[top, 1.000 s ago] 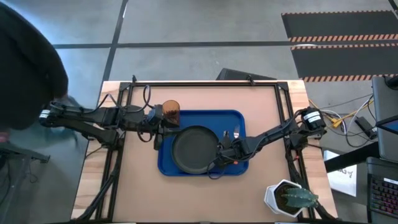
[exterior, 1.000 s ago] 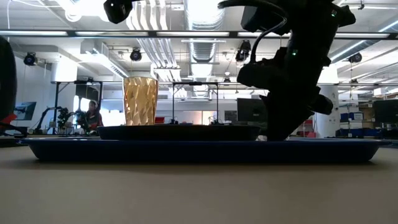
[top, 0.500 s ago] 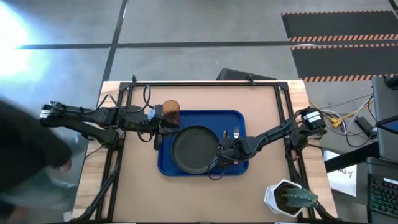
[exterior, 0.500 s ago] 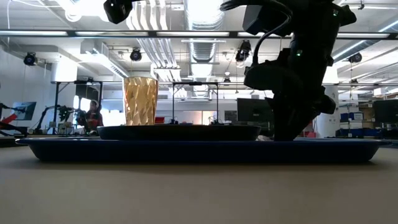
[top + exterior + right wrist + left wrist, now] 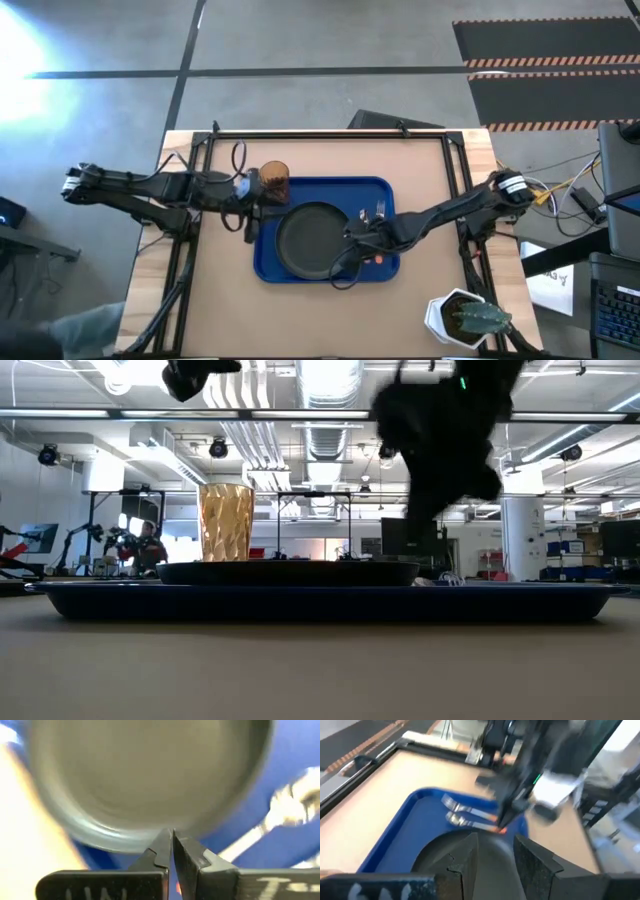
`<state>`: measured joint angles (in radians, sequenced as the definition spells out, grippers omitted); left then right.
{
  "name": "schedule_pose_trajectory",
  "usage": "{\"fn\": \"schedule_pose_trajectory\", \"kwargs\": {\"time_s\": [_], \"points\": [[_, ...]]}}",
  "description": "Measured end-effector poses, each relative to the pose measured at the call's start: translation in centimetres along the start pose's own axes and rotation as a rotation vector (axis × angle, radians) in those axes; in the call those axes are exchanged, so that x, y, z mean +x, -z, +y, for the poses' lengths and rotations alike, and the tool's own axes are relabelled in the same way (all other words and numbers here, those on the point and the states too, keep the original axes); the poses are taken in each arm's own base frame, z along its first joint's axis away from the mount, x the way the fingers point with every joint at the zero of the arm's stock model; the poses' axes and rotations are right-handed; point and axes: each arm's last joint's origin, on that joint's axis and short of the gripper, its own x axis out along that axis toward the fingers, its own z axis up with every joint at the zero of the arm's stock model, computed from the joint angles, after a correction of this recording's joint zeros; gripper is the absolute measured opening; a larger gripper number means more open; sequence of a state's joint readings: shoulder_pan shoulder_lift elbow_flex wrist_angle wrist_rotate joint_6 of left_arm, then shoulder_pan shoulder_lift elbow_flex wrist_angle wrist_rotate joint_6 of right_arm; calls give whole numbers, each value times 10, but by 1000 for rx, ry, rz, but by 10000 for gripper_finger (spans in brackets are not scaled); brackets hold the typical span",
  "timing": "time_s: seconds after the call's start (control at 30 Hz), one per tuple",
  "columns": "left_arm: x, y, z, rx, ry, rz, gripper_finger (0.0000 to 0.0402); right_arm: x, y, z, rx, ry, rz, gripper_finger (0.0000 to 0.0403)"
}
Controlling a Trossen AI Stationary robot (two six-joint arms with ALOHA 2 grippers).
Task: Pick and place plate/cup/fork/spoon on tray
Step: Return to Home Position
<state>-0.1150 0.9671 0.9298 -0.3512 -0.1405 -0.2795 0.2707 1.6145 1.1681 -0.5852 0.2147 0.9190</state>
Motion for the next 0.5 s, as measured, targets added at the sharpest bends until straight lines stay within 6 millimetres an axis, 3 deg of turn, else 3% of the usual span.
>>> {"fn": "schedule_pose_trajectory", "kwargs": {"time_s": [0.17, 0.3, 0.5], "points": [[-16, 9, 6, 37, -53, 77, 107, -54, -32, 18, -143, -84, -207, 8], [-47, 9, 12, 37, -111, 36, 107, -104, -52, 25, -246, -149, -358, 8], [-96, 8, 19, -35, -64, -111, 107, -176, -63, 25, -339, -207, -561, 9]]}}
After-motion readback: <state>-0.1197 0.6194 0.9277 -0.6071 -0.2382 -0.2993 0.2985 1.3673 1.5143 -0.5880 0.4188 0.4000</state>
